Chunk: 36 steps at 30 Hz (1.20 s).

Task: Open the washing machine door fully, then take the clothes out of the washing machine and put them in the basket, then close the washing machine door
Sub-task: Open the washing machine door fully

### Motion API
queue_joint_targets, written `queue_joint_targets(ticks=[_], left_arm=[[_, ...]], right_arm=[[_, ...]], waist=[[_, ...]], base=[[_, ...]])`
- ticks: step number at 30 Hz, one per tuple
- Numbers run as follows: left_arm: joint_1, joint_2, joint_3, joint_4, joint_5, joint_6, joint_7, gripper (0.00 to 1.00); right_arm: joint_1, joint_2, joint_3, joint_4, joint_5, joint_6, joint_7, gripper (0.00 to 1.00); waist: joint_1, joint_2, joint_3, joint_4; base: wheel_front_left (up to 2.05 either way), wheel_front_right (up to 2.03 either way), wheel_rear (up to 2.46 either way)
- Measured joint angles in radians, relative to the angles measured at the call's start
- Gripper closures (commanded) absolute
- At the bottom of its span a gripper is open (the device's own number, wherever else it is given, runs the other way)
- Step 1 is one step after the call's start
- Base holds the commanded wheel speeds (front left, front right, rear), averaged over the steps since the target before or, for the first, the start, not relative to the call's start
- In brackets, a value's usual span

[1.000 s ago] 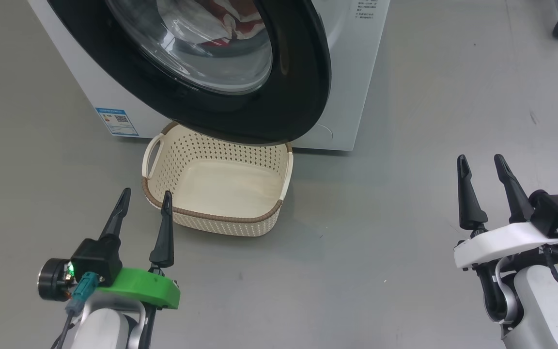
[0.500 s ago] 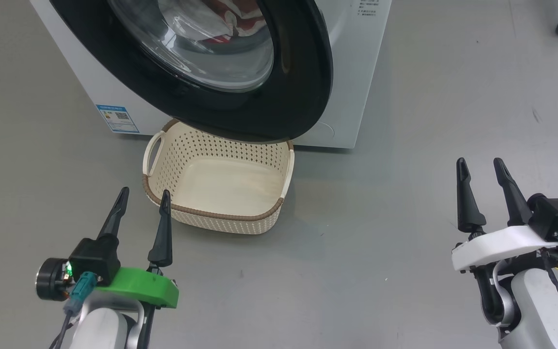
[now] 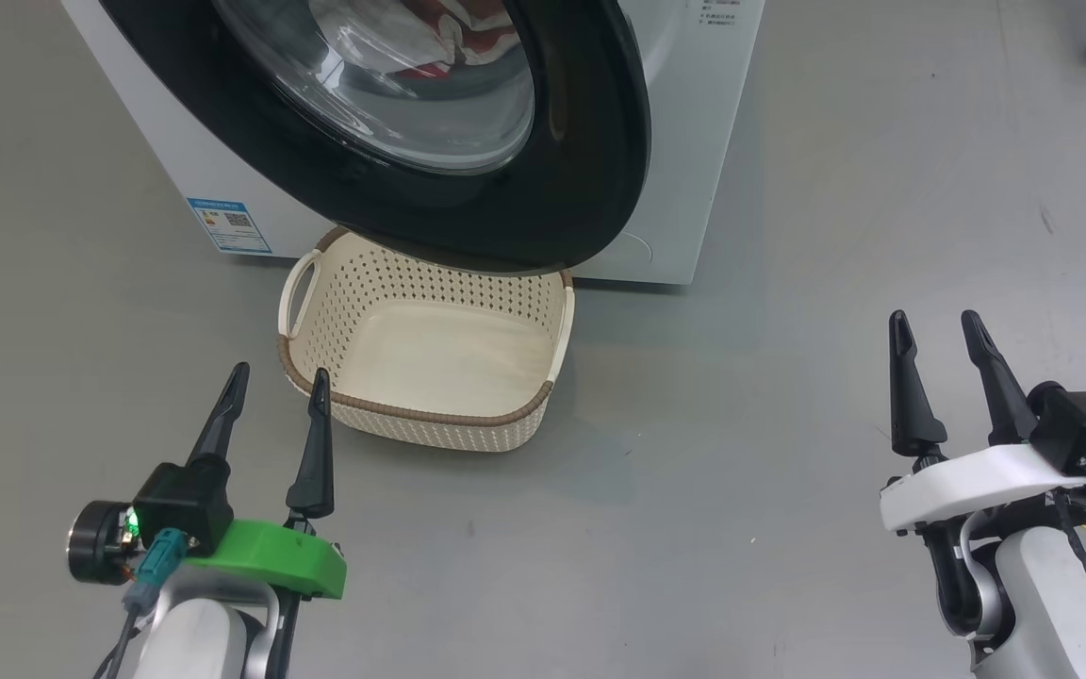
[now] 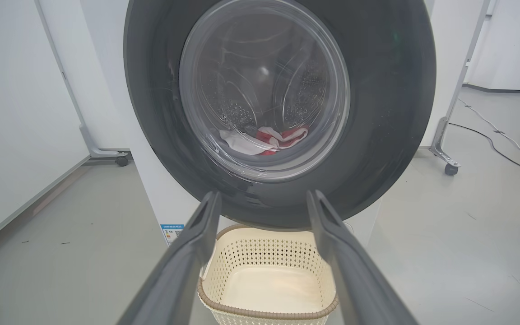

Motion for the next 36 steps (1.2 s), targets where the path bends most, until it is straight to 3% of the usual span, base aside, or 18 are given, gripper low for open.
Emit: queue_joint_targets(ticks=[15, 24, 36], left_arm=[[0.0, 0.0, 0.002, 0.0, 0.0, 0.0, 0.0, 0.0], [0.0, 0.0, -0.003, -0.006, 0.0, -0.004, 0.0, 0.0], [-0.008, 0.0, -0.036, -0.023, 0.0, -0.012, 0.0, 0.0]], right_arm=[[0.0, -0.006, -0.002, -0.004, -0.009, 0.0, 0.0, 0.0], [-0.005, -0.041, 0.001, -0.03, -0.024, 0.002, 0.004, 0.0], [-0.196, -0.096, -0.001, -0.074, -0.021, 0.043, 0.085, 0.0]], waist=[[0.0, 0.0, 0.001, 0.005], [0.0, 0.0, 0.016, 0.01], [0.0, 0.0, 0.091, 0.028]], base=[[0.0, 0.0, 0.0], [0.0, 0.0, 0.0], [0.0, 0.0, 0.0]])
